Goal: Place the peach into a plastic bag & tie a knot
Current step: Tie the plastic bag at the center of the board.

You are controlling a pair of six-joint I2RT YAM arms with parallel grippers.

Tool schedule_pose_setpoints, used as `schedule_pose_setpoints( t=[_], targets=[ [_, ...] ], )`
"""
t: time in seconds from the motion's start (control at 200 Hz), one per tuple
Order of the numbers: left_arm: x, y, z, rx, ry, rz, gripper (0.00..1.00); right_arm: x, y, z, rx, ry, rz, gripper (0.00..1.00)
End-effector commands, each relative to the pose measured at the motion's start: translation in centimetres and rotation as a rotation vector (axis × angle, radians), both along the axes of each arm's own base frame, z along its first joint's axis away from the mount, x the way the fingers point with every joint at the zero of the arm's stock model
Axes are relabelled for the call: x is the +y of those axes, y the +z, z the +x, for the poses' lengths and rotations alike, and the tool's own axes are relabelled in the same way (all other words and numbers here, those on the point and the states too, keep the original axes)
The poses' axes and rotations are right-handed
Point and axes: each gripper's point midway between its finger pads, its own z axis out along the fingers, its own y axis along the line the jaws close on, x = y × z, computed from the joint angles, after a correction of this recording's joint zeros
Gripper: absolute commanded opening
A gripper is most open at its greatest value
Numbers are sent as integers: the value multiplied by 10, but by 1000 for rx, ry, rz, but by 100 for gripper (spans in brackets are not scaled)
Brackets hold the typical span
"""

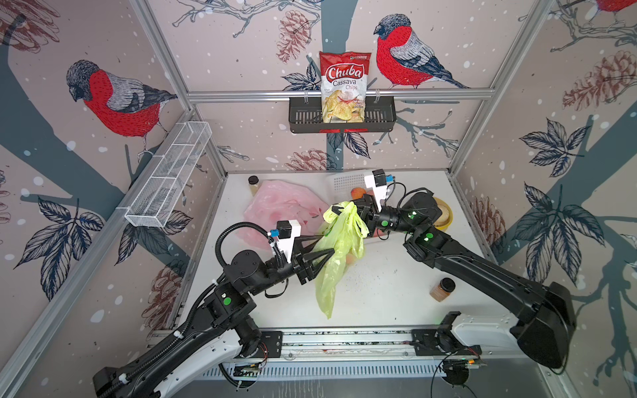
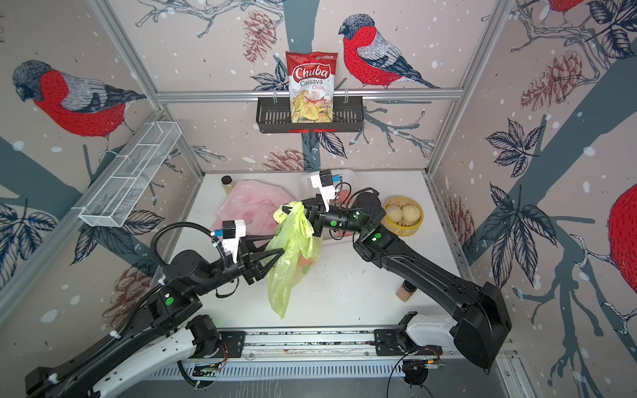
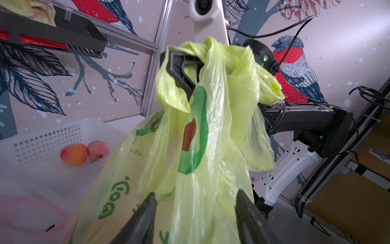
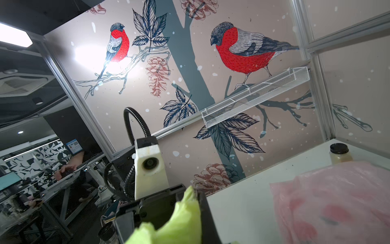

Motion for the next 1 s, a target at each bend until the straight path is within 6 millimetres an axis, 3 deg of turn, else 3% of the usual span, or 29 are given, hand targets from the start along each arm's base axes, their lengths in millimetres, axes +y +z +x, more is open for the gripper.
schedule_pose_setpoints(
  t=[0.0,0.15,0.3,0.46,0.655,0.996],
  targets=[
    [19,9,2,1,61,-7,64,-1,3,-7,-28,53,8,0],
    [40,40,-9,-62,80,-72,67,0,0,-10,-29,77,-7,0],
    [26,57,-12,-74,-1,-92,66,3,-2,-13,-25,97,-21,0],
    [5,50,5,-36,-55,-68,63,4,-1,-18,-30,106,-30,0],
    [7,58,7,-45,-112,-145,62,3,0,-22,-43,107,-35,0],
    [-8,50,6,-23,-224,-135,43,6,-2,-28,-54,120,-49,0]
  ],
)
